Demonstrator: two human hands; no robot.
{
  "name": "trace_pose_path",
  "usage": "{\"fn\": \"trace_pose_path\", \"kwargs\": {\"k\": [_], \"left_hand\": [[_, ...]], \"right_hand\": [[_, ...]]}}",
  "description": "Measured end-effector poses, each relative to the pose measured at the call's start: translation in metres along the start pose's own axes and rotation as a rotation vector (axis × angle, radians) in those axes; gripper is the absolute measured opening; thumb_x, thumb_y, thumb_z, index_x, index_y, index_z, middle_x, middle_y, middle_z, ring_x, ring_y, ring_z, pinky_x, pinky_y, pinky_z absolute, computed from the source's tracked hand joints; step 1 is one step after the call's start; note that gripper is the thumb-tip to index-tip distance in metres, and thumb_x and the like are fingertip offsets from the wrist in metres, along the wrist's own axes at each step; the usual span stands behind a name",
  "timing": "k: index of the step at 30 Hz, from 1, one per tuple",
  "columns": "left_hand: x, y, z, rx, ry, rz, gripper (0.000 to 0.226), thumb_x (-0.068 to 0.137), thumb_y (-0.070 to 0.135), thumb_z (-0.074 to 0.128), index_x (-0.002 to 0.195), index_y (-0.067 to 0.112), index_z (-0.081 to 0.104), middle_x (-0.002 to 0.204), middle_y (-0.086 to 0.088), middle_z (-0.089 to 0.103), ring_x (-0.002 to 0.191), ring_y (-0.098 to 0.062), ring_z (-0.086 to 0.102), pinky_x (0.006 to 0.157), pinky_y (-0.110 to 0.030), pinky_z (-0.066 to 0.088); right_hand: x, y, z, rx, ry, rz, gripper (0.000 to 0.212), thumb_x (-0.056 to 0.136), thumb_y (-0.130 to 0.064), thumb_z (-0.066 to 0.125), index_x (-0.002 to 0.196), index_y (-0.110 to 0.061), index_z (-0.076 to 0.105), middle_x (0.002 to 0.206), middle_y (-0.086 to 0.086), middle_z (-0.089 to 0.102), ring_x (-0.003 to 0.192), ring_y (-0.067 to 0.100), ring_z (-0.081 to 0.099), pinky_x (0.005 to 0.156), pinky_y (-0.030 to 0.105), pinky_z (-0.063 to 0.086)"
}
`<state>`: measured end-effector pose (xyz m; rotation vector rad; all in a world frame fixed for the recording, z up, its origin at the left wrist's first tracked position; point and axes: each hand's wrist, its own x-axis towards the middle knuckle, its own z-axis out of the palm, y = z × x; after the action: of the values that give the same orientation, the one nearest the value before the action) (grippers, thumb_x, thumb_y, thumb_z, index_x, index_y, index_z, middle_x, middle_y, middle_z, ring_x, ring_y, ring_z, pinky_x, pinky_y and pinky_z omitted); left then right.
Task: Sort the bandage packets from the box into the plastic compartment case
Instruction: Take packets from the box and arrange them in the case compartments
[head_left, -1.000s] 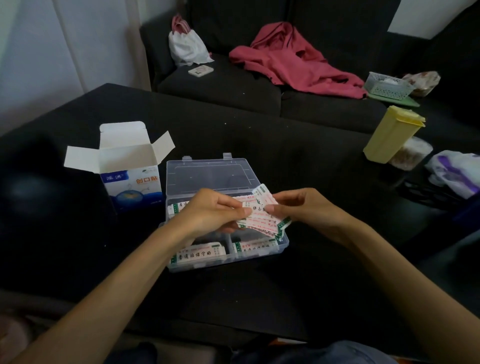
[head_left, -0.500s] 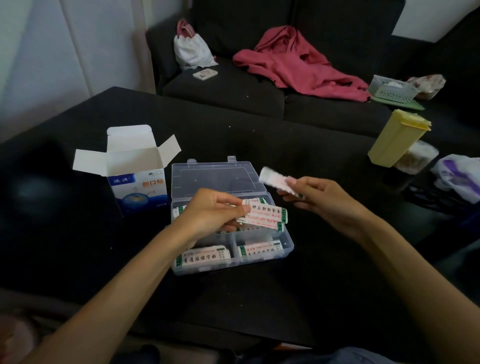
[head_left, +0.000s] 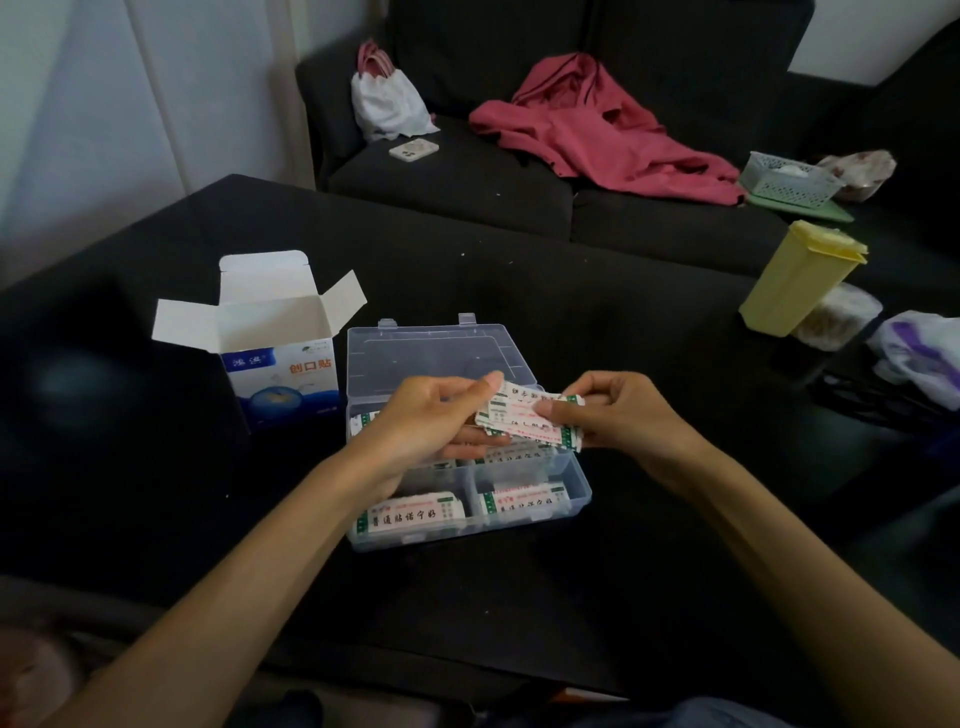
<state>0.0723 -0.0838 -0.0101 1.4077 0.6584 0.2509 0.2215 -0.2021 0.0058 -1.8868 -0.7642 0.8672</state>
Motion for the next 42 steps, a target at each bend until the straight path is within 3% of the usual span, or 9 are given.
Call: {"fn": "trace_pose_path", "kwargs": {"k": [4, 11, 15, 18, 23, 26, 31, 37, 42], "left_hand": [[0.001, -0.002, -0.001, 0.127, 0.002, 0.006, 0.040, 0.085, 0.019, 0.067, 0.123, 0.024, 0.058, 0.085, 0.004, 0.071, 0.070, -0.002, 0.070, 0.055, -0.014, 0.052], [-0.001, -0.001, -0.002, 0.221, -0.066, 0.042, 0.053, 0.085, 0.021, 0.066, 0.133, 0.031, 0.046, 0.095, 0.003, 0.070, 0.078, -0.007, 0.069, 0.059, -0.016, 0.054], [-0.003, 0.001, -0.003, 0.250, -0.103, 0.061, 0.042, 0.085, 0.018, 0.066, 0.125, 0.027, 0.056, 0.085, 0.005, 0.071, 0.074, -0.004, 0.070, 0.058, -0.015, 0.053], [-0.003, -0.003, 0.003, 0.278, -0.098, 0.052, 0.040, 0.084, 0.018, 0.068, 0.122, 0.026, 0.057, 0.091, 0.001, 0.072, 0.073, -0.006, 0.070, 0.056, -0.015, 0.052], [-0.003, -0.015, 0.007, 0.527, -0.018, 0.124, 0.025, 0.083, 0.031, 0.069, 0.104, 0.034, 0.057, 0.091, 0.008, 0.073, 0.079, -0.002, 0.068, 0.077, -0.031, 0.055], [-0.006, -0.017, 0.012, 0.753, 0.105, 0.201, 0.008, 0.084, 0.039, 0.066, 0.087, 0.039, 0.059, 0.087, 0.019, 0.071, 0.074, 0.007, 0.064, 0.074, -0.029, 0.055], [-0.007, -0.016, 0.017, 0.778, 0.237, 0.258, 0.013, 0.084, 0.039, 0.066, 0.097, 0.035, 0.066, 0.090, 0.017, 0.072, 0.072, 0.003, 0.064, 0.065, -0.022, 0.052], [-0.006, -0.021, 0.014, 0.852, 0.029, 0.147, 0.015, 0.083, 0.036, 0.069, 0.097, 0.036, 0.068, 0.094, 0.010, 0.072, 0.083, 0.001, 0.065, 0.080, -0.031, 0.054], [-0.012, -0.019, 0.018, 1.161, 0.083, 0.304, 0.019, 0.084, 0.044, 0.066, 0.102, 0.038, 0.068, 0.081, 0.018, 0.064, 0.075, 0.003, 0.056, 0.075, -0.023, 0.048]], "right_hand": [[-0.002, 0.001, 0.003, -0.077, -0.008, -0.059, 0.017, 0.077, -0.017, 0.071, 0.083, -0.009, 0.059, 0.073, 0.004, 0.072, 0.068, 0.012, 0.071, 0.056, 0.018, 0.055], [-0.010, 0.001, -0.005, -0.045, -0.088, -0.107, 0.015, 0.078, -0.016, 0.069, 0.082, -0.009, 0.057, 0.077, 0.004, 0.073, 0.074, 0.013, 0.071, 0.059, 0.018, 0.055], [-0.011, 0.000, -0.008, -0.060, -0.128, -0.079, 0.022, 0.073, -0.025, 0.068, 0.084, -0.008, 0.059, 0.081, 0.005, 0.073, 0.077, 0.014, 0.071, 0.060, 0.019, 0.054], [-0.009, 0.005, -0.008, -0.049, -0.072, -0.031, 0.020, 0.082, -0.030, 0.062, 0.083, -0.010, 0.062, 0.079, 0.002, 0.072, 0.074, 0.009, 0.070, 0.060, 0.017, 0.053], [-0.006, 0.014, -0.015, 0.055, 0.180, 0.019, 0.009, 0.084, -0.012, 0.064, 0.077, -0.008, 0.061, 0.082, 0.004, 0.071, 0.072, 0.011, 0.070, 0.061, 0.018, 0.054], [-0.009, 0.015, -0.020, 0.037, 0.239, 0.011, 0.009, 0.084, -0.008, 0.064, 0.076, -0.007, 0.060, 0.080, 0.007, 0.070, 0.069, 0.010, 0.070, 0.060, 0.018, 0.054], [-0.013, 0.013, -0.022, -0.002, 0.281, -0.069, 0.008, 0.082, -0.007, 0.066, 0.077, -0.007, 0.060, 0.077, 0.006, 0.071, 0.070, 0.010, 0.071, 0.062, 0.019, 0.054], [-0.014, 0.007, -0.025, 0.086, 0.286, -0.101, 0.020, 0.080, -0.008, 0.067, 0.091, -0.013, 0.051, 0.082, 0.008, 0.072, 0.073, 0.014, 0.071, 0.062, 0.021, 0.057], [-0.017, 0.008, -0.027, 0.010, 0.224, -0.140, 0.026, 0.082, -0.013, 0.066, 0.105, -0.023, 0.057, 0.085, 0.000, 0.072, 0.077, 0.008, 0.071, 0.065, 0.019, 0.056]]}}
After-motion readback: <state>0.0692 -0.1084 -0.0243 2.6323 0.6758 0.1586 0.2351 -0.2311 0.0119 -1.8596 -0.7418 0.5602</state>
